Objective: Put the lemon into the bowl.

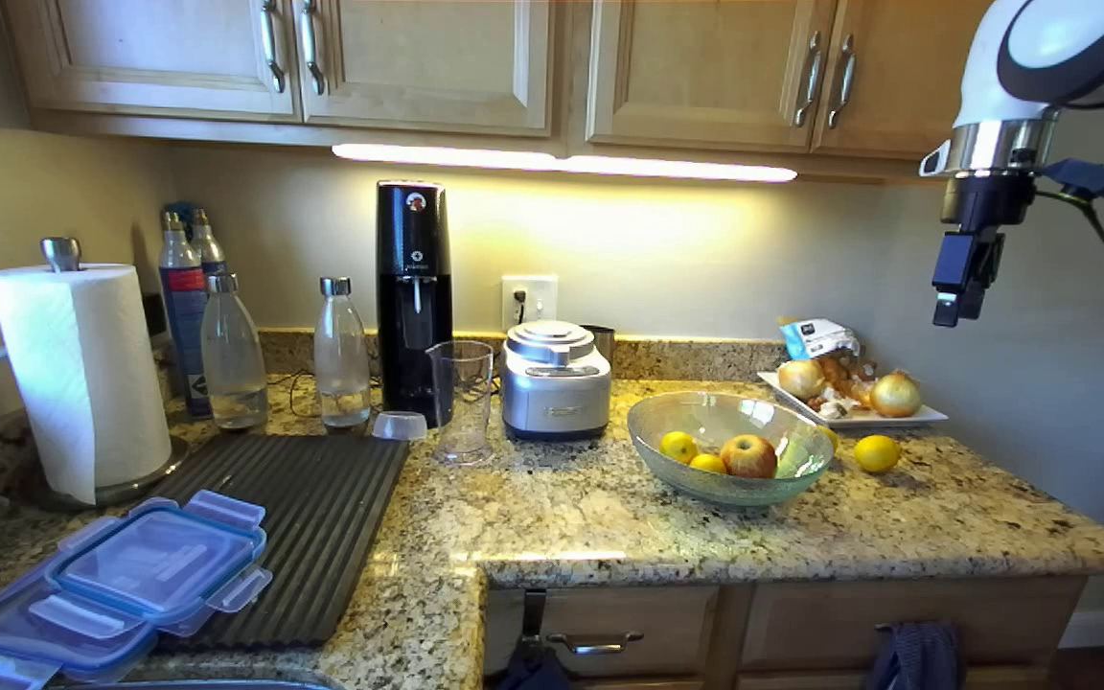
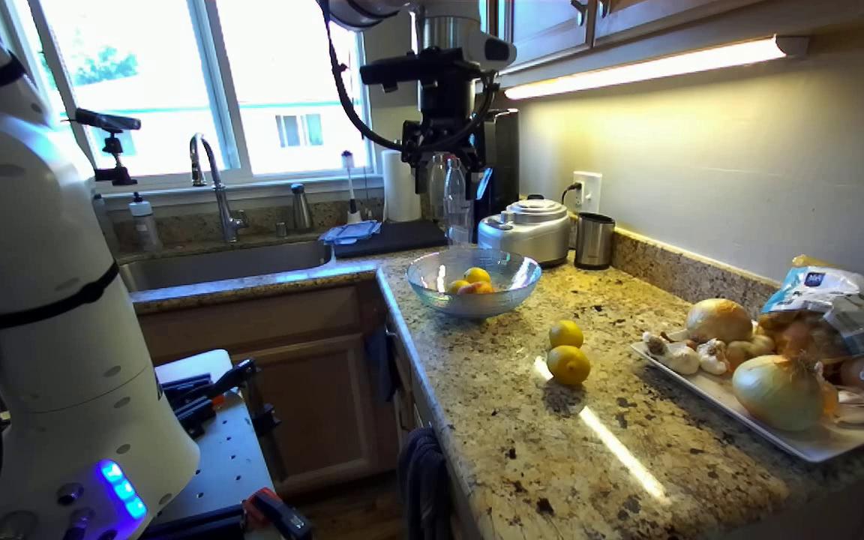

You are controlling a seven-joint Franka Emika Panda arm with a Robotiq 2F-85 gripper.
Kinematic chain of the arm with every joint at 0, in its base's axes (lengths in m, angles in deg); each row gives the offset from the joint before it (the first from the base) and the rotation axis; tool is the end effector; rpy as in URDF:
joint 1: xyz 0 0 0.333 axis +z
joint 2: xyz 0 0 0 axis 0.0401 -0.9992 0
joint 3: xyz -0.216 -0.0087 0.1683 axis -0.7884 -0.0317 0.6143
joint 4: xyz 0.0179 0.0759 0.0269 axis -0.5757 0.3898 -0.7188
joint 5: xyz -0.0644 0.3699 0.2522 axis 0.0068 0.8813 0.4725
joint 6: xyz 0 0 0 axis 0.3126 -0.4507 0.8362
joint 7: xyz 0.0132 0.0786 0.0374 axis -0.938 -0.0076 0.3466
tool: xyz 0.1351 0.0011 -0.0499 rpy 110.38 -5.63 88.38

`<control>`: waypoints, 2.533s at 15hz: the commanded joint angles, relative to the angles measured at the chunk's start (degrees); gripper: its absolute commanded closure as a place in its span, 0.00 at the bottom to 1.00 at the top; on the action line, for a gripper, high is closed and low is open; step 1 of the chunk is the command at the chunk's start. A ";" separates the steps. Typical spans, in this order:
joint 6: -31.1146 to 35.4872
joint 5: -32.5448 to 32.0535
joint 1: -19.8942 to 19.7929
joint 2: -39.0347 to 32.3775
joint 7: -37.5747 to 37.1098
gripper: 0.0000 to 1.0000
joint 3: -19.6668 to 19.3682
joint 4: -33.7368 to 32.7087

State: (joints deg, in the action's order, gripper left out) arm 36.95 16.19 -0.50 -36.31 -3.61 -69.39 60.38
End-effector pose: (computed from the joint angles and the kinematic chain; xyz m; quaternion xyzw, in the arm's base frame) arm 0.5162 -0.0174 0.3239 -0.9903 -0.1383 0.0119 0.0053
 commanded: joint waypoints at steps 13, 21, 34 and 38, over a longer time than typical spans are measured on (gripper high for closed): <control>20.00 -8.27 -5.13 -21.39 -37.50 0.00 -1.30 -7.89; 18.96 -8.03 -4.66 -25.40 -43.27 0.00 -4.01 -9.22; 30.01 -12.36 -1.91 -30.97 -75.06 0.00 -8.64 -10.72; 30.31 -16.50 -0.23 -33.46 -86.54 0.00 -11.75 -11.26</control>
State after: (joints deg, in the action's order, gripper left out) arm 66.19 2.90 -2.97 -68.38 -81.88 -78.24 49.34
